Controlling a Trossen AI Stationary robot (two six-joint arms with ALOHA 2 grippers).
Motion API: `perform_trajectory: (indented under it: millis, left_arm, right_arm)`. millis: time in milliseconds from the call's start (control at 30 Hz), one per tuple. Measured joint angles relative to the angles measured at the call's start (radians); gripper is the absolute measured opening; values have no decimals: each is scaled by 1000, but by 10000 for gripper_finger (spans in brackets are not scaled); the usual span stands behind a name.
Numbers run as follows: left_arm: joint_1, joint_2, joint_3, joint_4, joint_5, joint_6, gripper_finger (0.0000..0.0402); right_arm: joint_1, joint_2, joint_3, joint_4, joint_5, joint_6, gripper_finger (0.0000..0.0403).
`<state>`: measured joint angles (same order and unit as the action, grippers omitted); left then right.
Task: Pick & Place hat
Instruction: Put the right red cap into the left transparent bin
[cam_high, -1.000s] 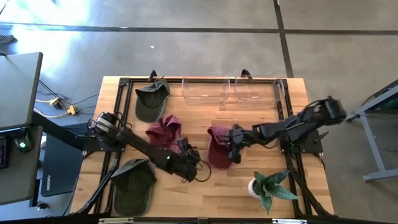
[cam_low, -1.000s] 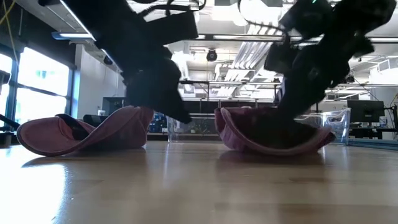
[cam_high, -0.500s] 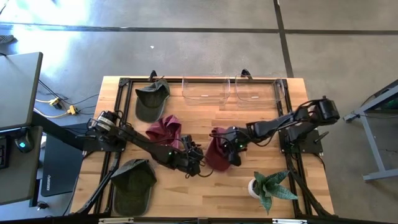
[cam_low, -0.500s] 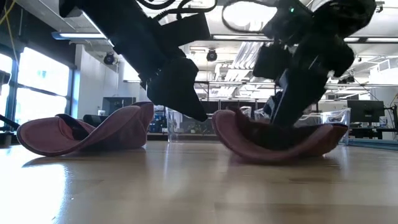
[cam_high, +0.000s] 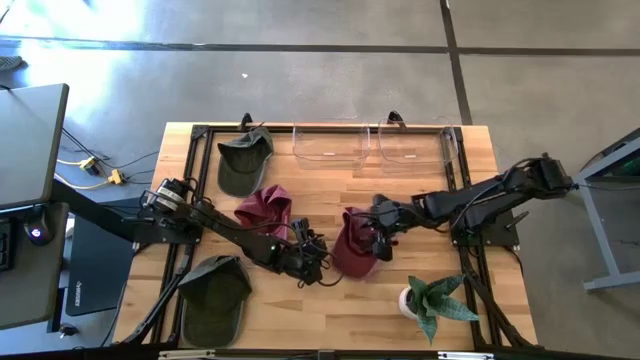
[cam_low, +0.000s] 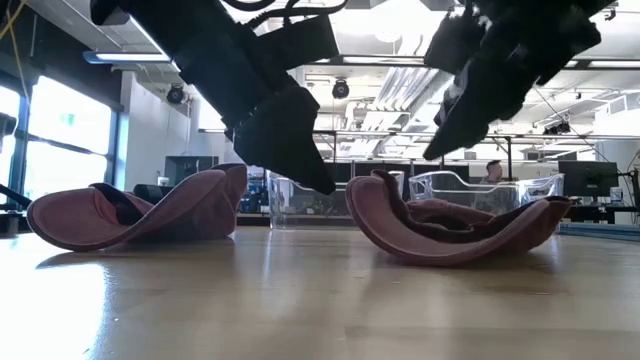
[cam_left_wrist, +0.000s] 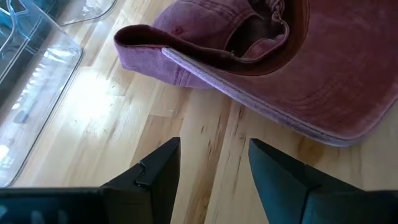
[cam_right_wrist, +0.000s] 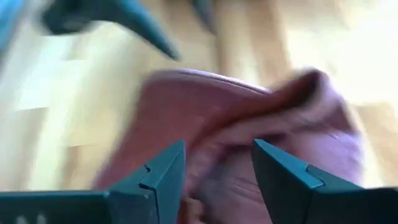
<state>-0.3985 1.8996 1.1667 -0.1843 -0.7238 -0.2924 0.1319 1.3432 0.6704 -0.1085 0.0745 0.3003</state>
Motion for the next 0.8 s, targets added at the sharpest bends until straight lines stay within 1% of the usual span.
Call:
perform_trajectory:
  millis: [67,167,233,333,400,433,500,633,733,800]
  left_arm:
    - [0,0,0,2,0,0,183]
    - [0,0,0,2,0,0,183]
    - [0,0,0,3,-1,0,183]
    - [0,0,0,3,-8,0,183]
    - [0,0,0,3,-21,0,183]
    - [0,0,0,3,-27,0,183]
    - [0,0,0,3,-27,0,183]
    - [7,0,0,2,-21,0,183]
    - [8,0,0,2,-20,0,183]
    - [8,0,0,1,-17,0,183]
  right_arm:
    - [-27,19,0,-54,72,50,153]
    - [-73,83,0,-89,96,92,111]
    - [-99,146,0,-79,65,85,78]
    - [-133,229,0,-73,-14,47,26]
    - [-149,251,14,-69,-30,29,7]
    - [-153,256,18,-69,-20,22,7]
    - [-152,245,31,-80,26,4,19]
    - [-131,148,57,-122,78,-10,47]
    - [-103,66,51,-189,105,52,68]
    - [-82,17,26,-203,132,97,86]
